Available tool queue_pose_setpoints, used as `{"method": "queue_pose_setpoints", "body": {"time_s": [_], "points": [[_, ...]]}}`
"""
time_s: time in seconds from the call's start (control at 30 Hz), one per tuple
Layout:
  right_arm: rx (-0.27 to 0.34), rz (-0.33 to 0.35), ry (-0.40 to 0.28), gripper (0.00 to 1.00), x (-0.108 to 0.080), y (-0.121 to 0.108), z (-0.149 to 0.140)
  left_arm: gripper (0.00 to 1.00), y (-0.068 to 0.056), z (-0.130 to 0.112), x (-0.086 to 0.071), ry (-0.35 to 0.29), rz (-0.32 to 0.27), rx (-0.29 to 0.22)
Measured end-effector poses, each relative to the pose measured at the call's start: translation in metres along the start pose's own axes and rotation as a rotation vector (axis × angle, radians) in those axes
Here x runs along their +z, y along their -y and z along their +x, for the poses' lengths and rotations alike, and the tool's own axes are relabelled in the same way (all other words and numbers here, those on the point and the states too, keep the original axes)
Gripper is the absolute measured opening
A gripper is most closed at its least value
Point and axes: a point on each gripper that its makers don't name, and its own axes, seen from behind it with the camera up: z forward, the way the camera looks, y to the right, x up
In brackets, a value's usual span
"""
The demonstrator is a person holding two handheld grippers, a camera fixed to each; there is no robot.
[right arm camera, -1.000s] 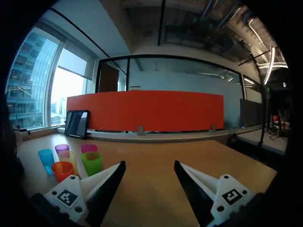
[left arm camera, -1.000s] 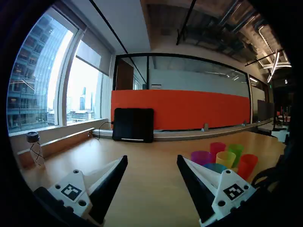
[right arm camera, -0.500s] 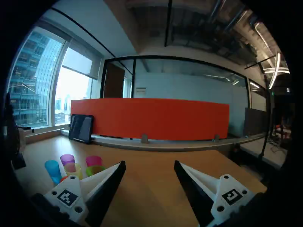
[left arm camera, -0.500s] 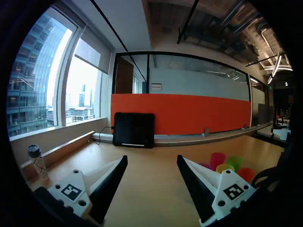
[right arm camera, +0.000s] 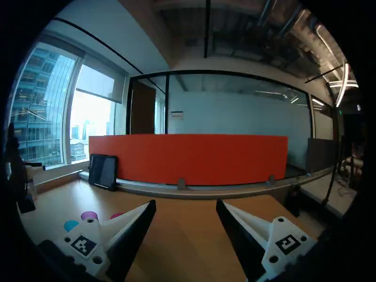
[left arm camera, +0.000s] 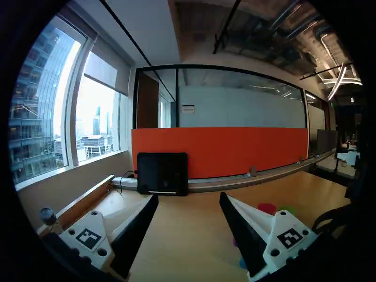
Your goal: Pour water
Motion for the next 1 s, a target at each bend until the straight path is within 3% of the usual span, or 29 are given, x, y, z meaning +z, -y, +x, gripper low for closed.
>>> {"method": "queue_pose_setpoints", "body": {"time_s": [0.2,0.47,0.77,1.0], "points": [[-0.019,0.012,-0.005,0.99,0.005,0.002,0.029,0.97,0.001,0.030,0.005,-0.008,-0.001,0.011],[0.004,0.036,-0.018,0.99,0.008,0.007,0.060,0.97,-0.001,0.058,0.008,-0.008,-0.029,-0.003],[0.004,0.075,-0.018,0.99,0.008,0.010,0.066,0.97,-0.009,0.075,0.010,-0.027,-0.082,-0.007],[-0.012,0.159,-0.013,0.99,0.007,0.022,0.066,0.97,-0.013,0.080,0.010,-0.027,-0.142,0.006]]}}
